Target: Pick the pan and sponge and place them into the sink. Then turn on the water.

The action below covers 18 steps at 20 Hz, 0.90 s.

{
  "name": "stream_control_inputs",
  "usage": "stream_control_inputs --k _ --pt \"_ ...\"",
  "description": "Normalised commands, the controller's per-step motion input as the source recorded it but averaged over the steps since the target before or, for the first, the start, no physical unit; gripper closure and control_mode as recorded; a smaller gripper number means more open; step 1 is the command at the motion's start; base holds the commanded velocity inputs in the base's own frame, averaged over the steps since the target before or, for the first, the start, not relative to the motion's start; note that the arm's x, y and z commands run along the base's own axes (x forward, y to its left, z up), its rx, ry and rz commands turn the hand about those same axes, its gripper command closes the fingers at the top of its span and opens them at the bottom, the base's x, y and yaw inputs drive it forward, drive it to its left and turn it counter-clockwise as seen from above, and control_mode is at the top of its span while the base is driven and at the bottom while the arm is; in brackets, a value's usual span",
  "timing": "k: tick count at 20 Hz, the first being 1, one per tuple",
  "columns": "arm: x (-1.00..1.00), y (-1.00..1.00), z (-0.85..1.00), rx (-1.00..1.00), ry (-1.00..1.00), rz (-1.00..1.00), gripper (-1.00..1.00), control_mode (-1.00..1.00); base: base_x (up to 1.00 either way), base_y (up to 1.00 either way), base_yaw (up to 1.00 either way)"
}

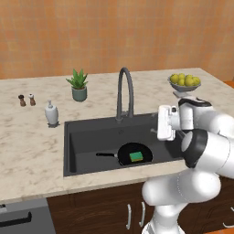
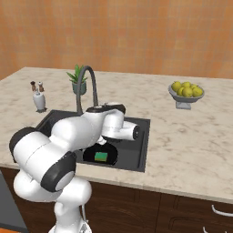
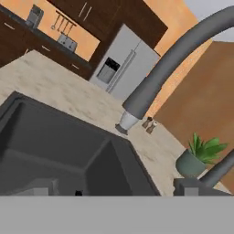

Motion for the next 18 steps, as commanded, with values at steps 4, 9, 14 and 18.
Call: stream_control_inputs --k 4,9,14,18 --pt "-0.01 -0.01 0.22 0.28 0.0 -0.14 -1.0 -1.0 0.0 0.0 0.0" --pt "0.0 0.0 0.03 0.27 0.01 -0.14 -1.0 -1.0 0.0 0.0 0.0" --pt "0.0 0.0 0.13 0.29 0.06 -0.1 -1.0 -1.0 0.0 0.0 0.0" --pt "0.0 0.0 0.37 0.25 0.14 -0.1 -1.0 -1.0 0.0 0.0 0.0"
